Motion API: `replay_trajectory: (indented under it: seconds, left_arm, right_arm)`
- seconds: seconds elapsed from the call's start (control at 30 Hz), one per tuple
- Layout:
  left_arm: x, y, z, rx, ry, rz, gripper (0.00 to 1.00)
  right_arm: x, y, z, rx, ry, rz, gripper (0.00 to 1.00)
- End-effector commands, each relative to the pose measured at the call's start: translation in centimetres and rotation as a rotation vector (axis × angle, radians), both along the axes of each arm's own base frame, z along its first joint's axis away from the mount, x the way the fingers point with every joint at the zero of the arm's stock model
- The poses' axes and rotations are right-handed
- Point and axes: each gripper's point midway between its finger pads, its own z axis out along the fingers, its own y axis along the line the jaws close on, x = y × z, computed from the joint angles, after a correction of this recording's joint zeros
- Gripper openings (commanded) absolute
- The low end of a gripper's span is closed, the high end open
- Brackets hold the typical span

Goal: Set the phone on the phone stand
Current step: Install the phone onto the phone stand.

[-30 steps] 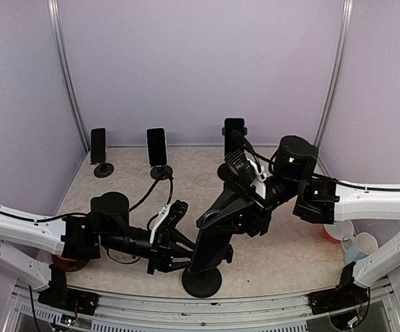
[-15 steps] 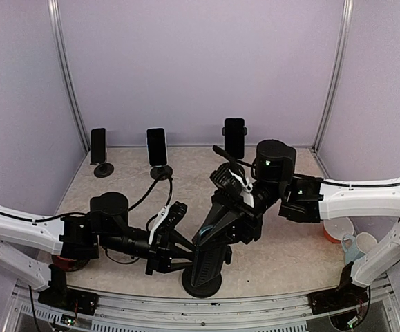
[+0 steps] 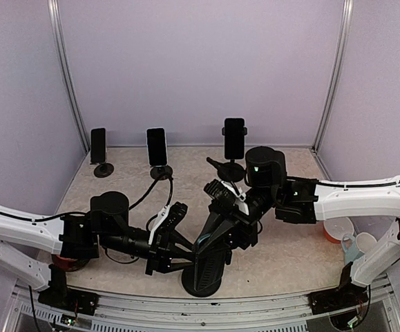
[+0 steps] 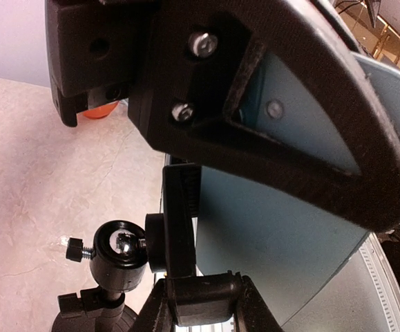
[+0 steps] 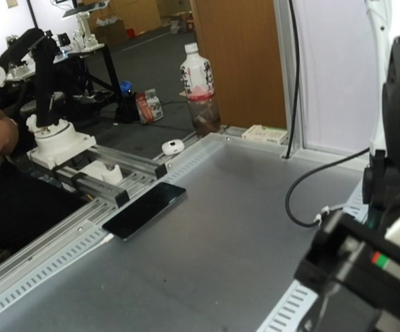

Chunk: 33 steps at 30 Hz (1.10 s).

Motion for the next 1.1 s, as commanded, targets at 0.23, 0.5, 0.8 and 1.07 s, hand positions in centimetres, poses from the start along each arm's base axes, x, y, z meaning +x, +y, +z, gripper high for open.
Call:
replay_trajectory:
  seconds: [0.23, 0.5, 0.8, 1.07]
  left_arm:
    - [-0.3, -0.2, 4.4, -0.132, -0.077, -0.022, 0.0]
    - [-0.4, -0.1, 4.2, -0.13, -0.075, -0.022, 0.0]
    - [-0.4, -0.2, 4.2, -0.136, -0.074, -0.022, 0.0]
    - [-0.3, -0.1, 4.1, -0.135, -0.072, -0.017, 0.0]
  right_arm:
    - [-0.2, 0.1, -0.4, 0.018, -0.039, 0.015, 0.0]
    - [0.8, -0.1, -1.0, 0.012, -0.044, -0.034, 0.0]
    - [0.9, -0.1, -2.0, -0.022, -0.014, -0.011, 0.0]
    - [0.9, -0.2, -2.1, -0.02, -0.019, -0.023, 0.0]
